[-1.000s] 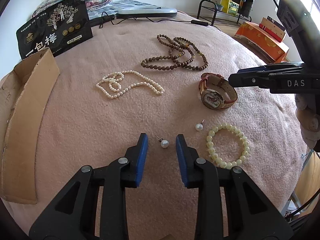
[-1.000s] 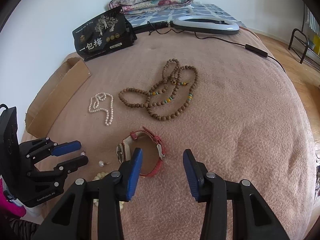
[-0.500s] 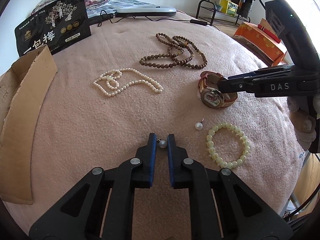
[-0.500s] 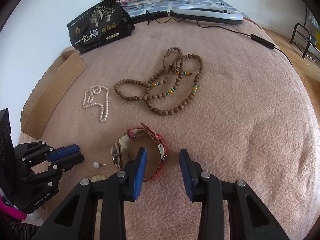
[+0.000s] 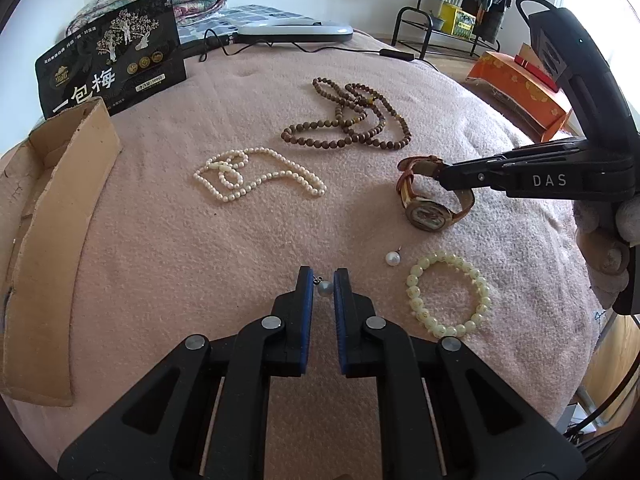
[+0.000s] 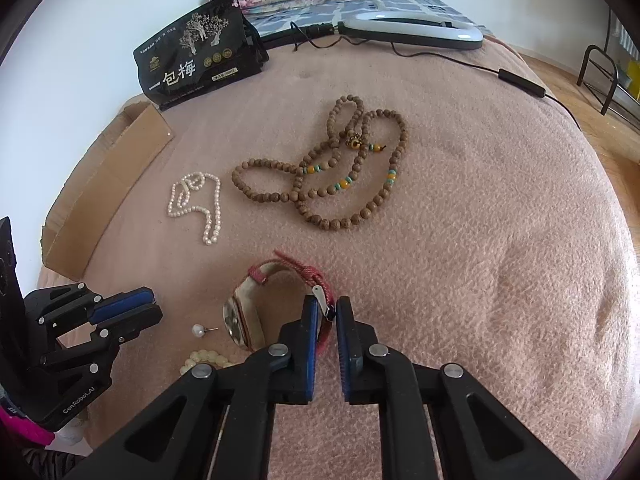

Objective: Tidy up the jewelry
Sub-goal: 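Close the left tool on the pearl earring while the right tool grips the red-strap watch, then carry the pearl earring and watch over the cardboard box with both tools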

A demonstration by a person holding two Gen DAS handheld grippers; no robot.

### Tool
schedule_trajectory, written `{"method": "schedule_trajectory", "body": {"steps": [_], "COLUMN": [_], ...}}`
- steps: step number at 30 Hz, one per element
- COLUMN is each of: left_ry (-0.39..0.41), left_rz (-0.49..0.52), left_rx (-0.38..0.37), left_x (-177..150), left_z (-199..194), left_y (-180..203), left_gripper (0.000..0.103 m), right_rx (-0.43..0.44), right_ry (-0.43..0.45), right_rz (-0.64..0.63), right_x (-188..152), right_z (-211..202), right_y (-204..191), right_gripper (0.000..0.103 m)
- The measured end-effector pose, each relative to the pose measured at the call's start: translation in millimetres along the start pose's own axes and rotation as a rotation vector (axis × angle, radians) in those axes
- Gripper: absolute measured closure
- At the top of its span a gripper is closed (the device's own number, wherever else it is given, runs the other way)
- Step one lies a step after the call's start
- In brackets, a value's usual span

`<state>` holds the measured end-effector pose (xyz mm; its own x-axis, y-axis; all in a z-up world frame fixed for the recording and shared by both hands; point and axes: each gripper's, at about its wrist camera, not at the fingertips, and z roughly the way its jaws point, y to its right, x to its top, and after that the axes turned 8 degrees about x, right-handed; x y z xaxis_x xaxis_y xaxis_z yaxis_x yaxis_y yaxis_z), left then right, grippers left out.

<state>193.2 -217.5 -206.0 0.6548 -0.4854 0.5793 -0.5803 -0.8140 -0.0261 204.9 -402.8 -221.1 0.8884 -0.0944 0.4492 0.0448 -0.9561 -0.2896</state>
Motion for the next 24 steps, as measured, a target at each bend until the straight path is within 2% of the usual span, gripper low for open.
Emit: {"method": "schedule_trajectory", "body": {"steps": [14, 24], "left_ry": [0.049, 0.09], "left_rz": [-0.016, -0.038], "left_rx": [0.008, 0.029], "left_x": [4.4, 7.8], "left_z": [-27.0, -52.5], "left_y": [-5.8, -18.6], "left_gripper": [0.095, 0.095], "right_rx": [-0.026, -0.016], "right_ry": [0.056, 0.084], "right_rz": [-0.006, -0.044], "right_x": [-1.0, 5.7], "right_z": [-31.1, -47.8], "right_y": [-7.1, -29.8], "right_gripper": [0.097, 0.097]}}
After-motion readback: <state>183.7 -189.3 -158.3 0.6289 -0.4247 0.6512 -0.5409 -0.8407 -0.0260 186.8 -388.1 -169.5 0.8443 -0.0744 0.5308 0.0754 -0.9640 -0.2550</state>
